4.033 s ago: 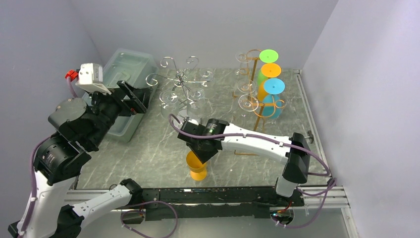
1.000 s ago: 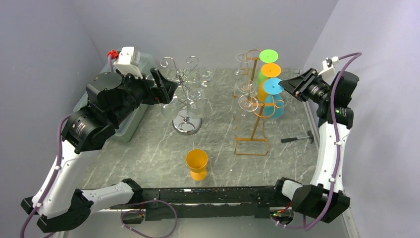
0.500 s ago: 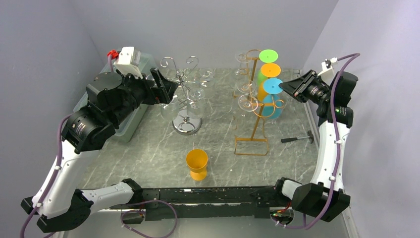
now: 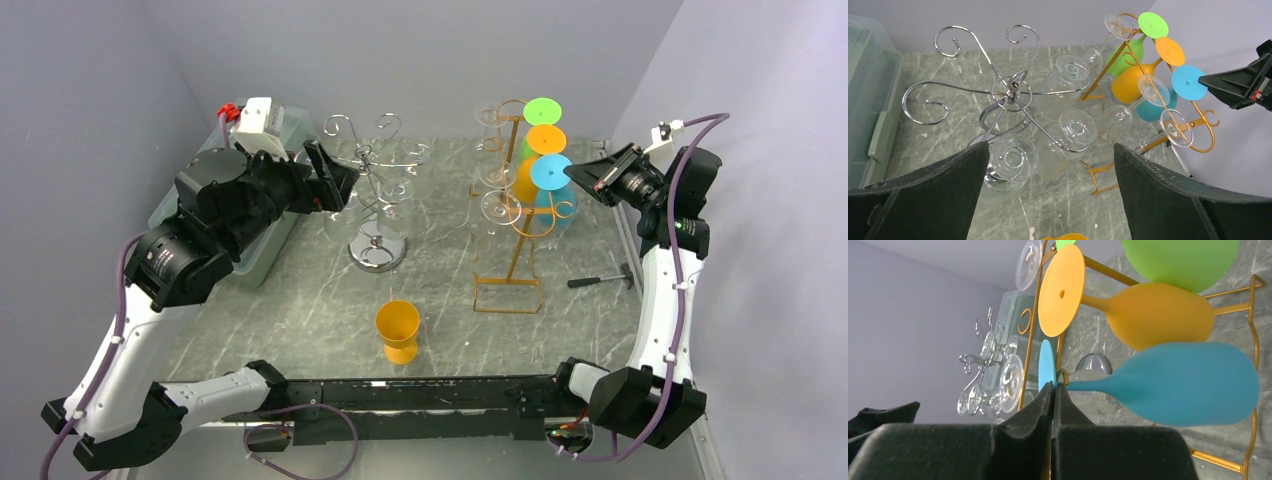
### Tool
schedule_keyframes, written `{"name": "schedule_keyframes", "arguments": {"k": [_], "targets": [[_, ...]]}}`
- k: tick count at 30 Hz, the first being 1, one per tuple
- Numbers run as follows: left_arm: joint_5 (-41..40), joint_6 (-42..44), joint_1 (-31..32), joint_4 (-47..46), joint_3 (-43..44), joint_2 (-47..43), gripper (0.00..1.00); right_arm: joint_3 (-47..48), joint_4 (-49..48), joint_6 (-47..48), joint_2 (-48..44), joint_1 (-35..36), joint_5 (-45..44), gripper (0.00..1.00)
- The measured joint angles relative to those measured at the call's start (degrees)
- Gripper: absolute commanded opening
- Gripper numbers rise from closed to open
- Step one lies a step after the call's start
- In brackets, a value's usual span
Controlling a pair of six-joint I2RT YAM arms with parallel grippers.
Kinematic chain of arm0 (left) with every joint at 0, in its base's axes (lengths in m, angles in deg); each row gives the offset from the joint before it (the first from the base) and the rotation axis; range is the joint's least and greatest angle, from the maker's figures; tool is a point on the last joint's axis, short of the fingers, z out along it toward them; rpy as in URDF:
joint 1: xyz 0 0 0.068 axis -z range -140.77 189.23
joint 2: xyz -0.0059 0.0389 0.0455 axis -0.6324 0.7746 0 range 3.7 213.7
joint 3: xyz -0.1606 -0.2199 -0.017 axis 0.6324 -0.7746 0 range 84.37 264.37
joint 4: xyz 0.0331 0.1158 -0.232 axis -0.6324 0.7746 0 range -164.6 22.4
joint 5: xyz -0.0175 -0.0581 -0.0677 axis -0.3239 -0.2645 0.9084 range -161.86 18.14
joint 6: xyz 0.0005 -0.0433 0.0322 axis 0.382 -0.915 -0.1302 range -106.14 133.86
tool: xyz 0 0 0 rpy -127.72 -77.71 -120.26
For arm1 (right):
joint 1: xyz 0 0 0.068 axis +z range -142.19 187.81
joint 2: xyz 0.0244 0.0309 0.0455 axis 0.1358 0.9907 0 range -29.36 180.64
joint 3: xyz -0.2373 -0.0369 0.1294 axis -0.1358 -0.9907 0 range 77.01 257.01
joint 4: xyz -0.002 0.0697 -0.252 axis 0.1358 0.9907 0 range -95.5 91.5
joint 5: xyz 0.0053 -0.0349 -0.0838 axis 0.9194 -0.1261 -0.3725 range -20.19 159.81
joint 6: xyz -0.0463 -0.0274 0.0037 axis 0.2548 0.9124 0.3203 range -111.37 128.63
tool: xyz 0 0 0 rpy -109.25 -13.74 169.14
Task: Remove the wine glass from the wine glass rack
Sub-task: Pick up the wine glass from the wine rack.
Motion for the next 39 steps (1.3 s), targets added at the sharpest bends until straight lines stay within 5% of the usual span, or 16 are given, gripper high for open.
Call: {"name": "schedule_keyframes", "arguments": {"k": [39], "targets": [[0.5, -0.2, 0.0, 0.5, 2.7, 0.3, 1.00, -0.2, -0.9, -6.8, -3.9, -4.0, -2.6, 0.00]]}}
